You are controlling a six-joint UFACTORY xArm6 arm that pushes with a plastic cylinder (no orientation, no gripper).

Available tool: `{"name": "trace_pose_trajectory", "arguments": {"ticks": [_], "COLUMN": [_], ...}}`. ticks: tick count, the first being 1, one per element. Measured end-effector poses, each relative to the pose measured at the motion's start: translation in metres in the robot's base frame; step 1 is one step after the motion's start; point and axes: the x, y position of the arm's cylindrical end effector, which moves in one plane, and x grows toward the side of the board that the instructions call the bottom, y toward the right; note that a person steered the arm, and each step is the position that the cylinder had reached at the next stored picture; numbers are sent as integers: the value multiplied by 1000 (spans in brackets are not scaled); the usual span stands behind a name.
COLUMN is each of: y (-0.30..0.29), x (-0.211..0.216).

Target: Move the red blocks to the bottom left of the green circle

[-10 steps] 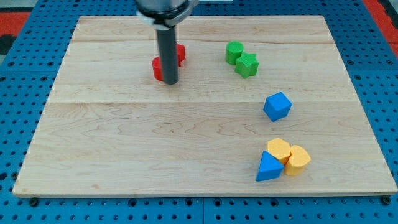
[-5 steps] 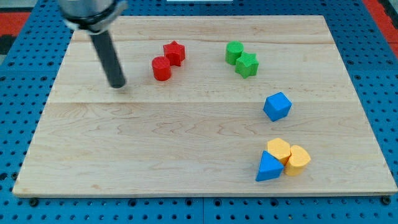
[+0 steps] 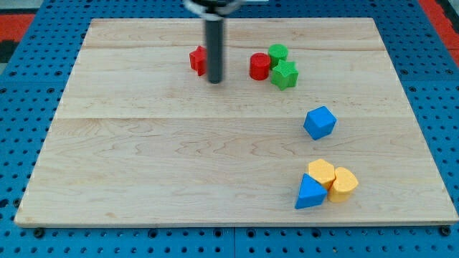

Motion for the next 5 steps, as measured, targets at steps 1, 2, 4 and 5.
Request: {"name": "trace_pose_trajectory", "arguments": {"ticks": [1,2,4,5], "y": [-75,-15,38,29], "x": [-23,-52,-16,13]}}
